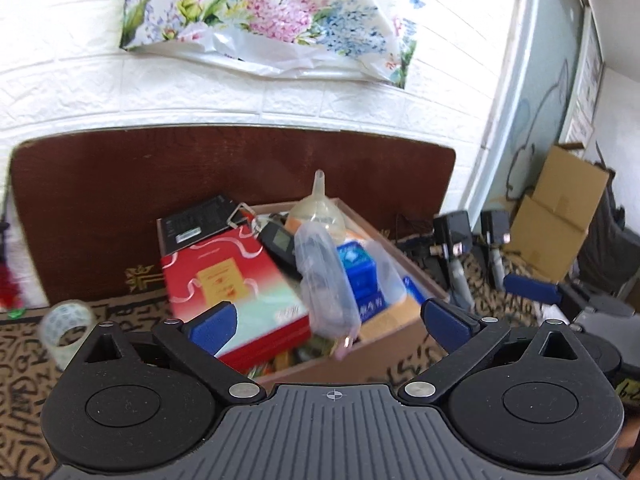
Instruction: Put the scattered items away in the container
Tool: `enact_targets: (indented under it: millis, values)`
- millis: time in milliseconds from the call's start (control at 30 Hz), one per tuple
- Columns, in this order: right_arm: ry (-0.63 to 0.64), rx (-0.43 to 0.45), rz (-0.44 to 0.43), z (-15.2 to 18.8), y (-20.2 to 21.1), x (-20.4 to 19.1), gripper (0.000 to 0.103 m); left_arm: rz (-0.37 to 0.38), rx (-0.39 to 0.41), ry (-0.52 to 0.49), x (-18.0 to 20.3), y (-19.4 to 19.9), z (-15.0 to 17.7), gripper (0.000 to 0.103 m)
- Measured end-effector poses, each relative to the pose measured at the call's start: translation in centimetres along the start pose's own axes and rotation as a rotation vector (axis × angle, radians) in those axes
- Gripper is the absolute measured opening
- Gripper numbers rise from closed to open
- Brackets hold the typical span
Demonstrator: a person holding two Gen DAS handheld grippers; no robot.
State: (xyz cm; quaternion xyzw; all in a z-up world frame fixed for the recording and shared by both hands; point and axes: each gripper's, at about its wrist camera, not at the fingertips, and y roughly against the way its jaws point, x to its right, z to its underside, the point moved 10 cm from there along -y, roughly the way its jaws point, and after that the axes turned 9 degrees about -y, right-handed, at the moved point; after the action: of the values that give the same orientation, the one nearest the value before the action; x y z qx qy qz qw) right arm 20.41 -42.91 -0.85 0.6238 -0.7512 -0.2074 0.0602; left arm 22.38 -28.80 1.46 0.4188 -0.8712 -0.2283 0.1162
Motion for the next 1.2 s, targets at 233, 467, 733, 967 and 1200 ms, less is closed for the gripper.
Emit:
enact_targets:
  millis: [233,467,733,967,1200]
  values:
    - [0.088,-0.037,0.002,2.6,4.4,-1.6,0.102,-0.124,-0.007,-0.05,0.9,3.8,2.8,0.103]
    - [0.121,-0.07,-0.008,4.9,7.4,-2.9,0.102,-0.116,-0.004,-0.015,1.5,6.6,5.5,0.103]
    - [0.156,-0.102,-0.048,7.3,8.3,-5.8,0.102,-0.125,-0.03,0.05,-1.6,8.4,9.0,0.103]
    - [0.171,-0.14,-0.123,8.3,6.4,-10.8,0.102,-0.189,-0.049,0.133,-6.7,9.4,10.5,0.103]
    - [0.193,-0.142,-0.115,8.2,6.0,-12.0,0.102,-0.14,-0.05,0.138,-5.7,8.7,10.1,0.103]
